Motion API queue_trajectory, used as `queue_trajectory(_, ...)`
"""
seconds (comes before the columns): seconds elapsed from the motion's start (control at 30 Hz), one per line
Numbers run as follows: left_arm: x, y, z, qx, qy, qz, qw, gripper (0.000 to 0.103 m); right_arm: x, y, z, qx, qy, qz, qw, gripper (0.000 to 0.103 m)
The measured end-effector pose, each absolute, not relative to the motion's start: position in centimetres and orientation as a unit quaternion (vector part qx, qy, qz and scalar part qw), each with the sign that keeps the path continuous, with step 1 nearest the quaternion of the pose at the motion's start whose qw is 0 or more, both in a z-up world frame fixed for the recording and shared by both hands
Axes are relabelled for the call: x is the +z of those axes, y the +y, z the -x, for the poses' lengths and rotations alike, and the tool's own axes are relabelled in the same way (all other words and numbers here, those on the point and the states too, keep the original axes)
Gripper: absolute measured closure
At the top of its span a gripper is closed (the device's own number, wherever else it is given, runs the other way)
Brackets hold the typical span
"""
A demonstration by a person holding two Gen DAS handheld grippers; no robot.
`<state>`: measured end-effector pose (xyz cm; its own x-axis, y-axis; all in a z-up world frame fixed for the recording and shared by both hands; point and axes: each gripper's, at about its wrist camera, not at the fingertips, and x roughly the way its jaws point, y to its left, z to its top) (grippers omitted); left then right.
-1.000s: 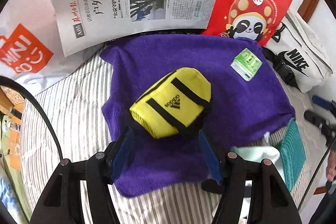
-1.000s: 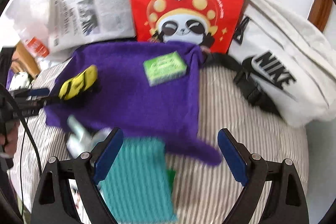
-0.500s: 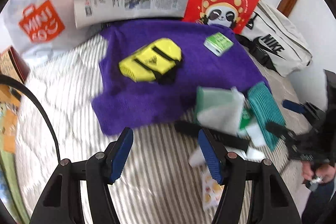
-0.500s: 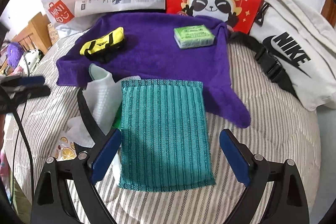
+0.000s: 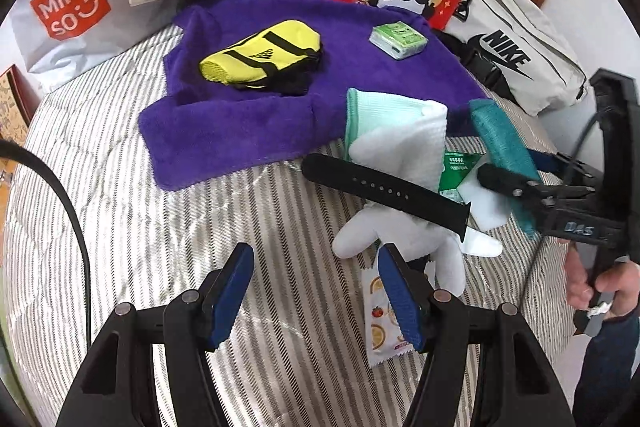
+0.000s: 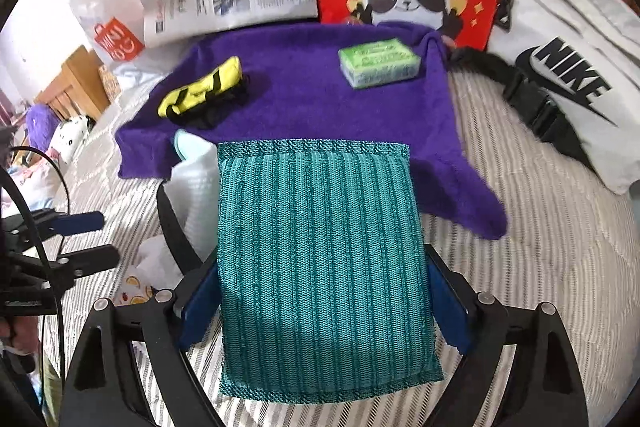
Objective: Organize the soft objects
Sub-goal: 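Grasp the teal striped cloth with the right tool and lift it, then reach down and grasp the black watch strap with the left tool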
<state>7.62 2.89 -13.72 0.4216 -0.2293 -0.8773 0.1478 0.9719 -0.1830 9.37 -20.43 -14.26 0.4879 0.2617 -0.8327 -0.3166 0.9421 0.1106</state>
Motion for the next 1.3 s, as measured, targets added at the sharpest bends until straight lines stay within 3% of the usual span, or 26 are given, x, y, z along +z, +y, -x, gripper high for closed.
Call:
queue_trajectory(0.23,-13.3,1.2,-9.0,-0.143,0.512,0.074,0.844,0.040,-12.0,-23.2,-8.0,0.135,0.466,0.033,0.874,0.014)
queue_trajectory(0.6,-14.5,-4.8,-12.0,-0.139,0.507,-0.014,0.851,0.041,-11.5,-27.6,-5.2,0.110,0.465,0.017,0.878,0.014)
queue_trajectory(1.3,-15.2,-3.1,-9.0,-0.157,0.533,0.022,0.831,0.040,-13.2,-28.0,-4.5,0.128,0.485,-0.014,0.865,0.013)
